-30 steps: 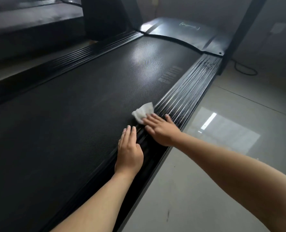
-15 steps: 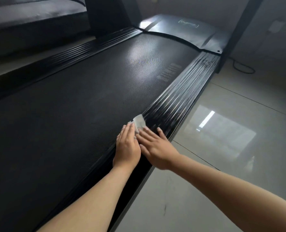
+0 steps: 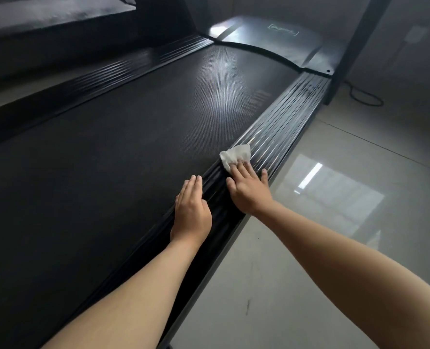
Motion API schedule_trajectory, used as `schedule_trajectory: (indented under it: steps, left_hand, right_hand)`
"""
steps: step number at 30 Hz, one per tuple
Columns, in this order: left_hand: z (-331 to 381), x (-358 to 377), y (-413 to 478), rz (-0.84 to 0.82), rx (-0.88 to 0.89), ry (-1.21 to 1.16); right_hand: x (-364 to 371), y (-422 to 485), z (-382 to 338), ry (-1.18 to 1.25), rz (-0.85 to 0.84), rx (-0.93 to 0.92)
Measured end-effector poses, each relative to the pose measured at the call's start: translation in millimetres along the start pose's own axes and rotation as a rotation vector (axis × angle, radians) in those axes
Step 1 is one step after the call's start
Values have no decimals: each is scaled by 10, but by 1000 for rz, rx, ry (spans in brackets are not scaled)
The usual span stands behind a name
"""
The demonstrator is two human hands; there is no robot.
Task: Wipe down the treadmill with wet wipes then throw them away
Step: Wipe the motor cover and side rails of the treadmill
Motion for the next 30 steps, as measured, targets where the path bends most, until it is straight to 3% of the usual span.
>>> schedule_trajectory:
  steps: [6, 9, 11, 14, 16, 20, 23, 28, 30]
  left_hand:
    - [1, -11, 13, 15, 6, -49]
    - [-6, -13, 1, 6, 11, -51]
    - [-13, -12, 3, 3, 32, -44]
    - [17, -34, -26, -14, 75, -37]
    - [62, -77, -62, -45, 142, -11]
    - [121, -97, -284, -124, 413, 174]
    - [118, -53, -570, -247, 415, 409]
    - [81, -39, -734, -276, 325, 518]
    - [80, -59, -695, -280, 314, 482]
  right_hand:
    - [187, -362, -448, -66, -73, -407]
    - [224, -530, -404, -47, -18, -480]
    - [242, -615, -267, -44, 56, -395]
    - [329, -719, -27, 91, 123, -110]
    - [416, -783, 8, 339, 185, 24]
    - [582, -880, -182, 967, 396, 103]
    - [757, -926, -291, 1332, 505, 147]
    - [1282, -1203, -254, 1621, 208, 523]
    - [1460, -1291, -252, 1719, 102, 577]
Point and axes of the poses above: each hand's wrist, its own y-axis towards the middle knuckle, its own x-axis out of the palm, z = x × y, the point moved 2 cm from there along y, towards the middle knuckle, and after that the axes turned 5 degrees about -x, right-handed, at the moved point
